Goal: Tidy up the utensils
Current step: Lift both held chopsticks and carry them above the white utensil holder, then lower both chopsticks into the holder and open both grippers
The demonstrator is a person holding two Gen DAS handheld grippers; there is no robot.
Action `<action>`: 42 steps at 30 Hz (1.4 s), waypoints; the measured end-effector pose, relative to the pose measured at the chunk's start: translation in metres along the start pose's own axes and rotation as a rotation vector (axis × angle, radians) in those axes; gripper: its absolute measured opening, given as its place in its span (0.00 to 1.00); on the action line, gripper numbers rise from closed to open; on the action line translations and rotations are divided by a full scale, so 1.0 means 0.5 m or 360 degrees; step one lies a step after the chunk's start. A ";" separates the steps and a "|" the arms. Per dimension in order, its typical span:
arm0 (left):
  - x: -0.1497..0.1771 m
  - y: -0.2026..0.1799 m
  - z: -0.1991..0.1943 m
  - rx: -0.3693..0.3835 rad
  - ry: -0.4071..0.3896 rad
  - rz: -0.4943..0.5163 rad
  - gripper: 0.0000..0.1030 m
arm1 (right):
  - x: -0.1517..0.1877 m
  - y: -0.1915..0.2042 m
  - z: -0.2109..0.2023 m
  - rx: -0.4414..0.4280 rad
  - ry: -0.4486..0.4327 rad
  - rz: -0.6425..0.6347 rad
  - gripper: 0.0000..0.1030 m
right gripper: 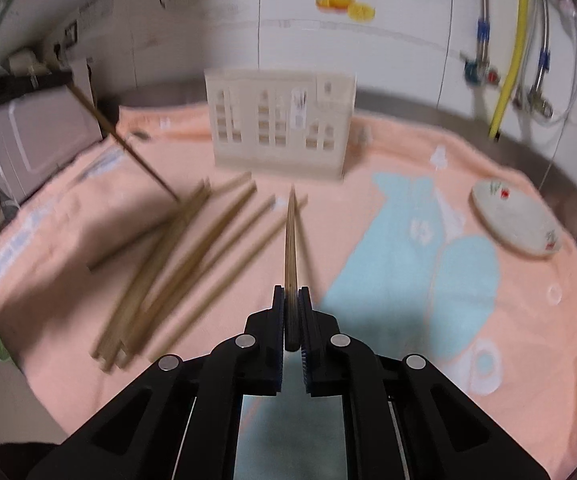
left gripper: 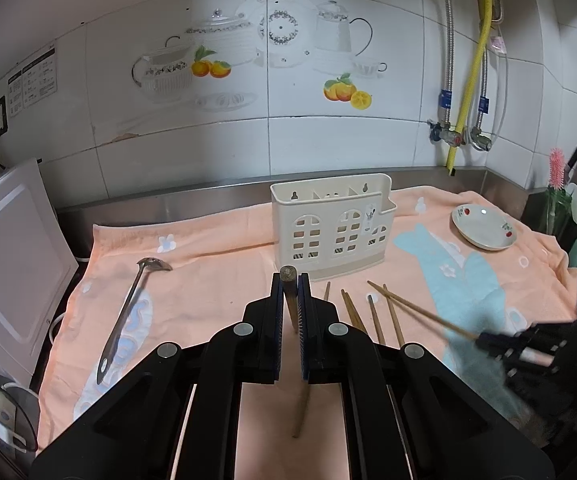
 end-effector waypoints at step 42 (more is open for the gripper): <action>-0.393 -0.071 -0.054 0.0004 -0.0626 0.0094 0.05 | -0.566 -0.100 -0.225 -0.0059 -0.0533 0.0000 0.06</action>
Point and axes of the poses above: each gripper's, at about its wrist camera, not at the fingertips, and z roughly the way its jaws point, y to its left, x to its underside, the point moved 4 cm from there along z, roughly the way its jaws point, and after that the axes turned 9 degrees about y, right-handed, at the moved point
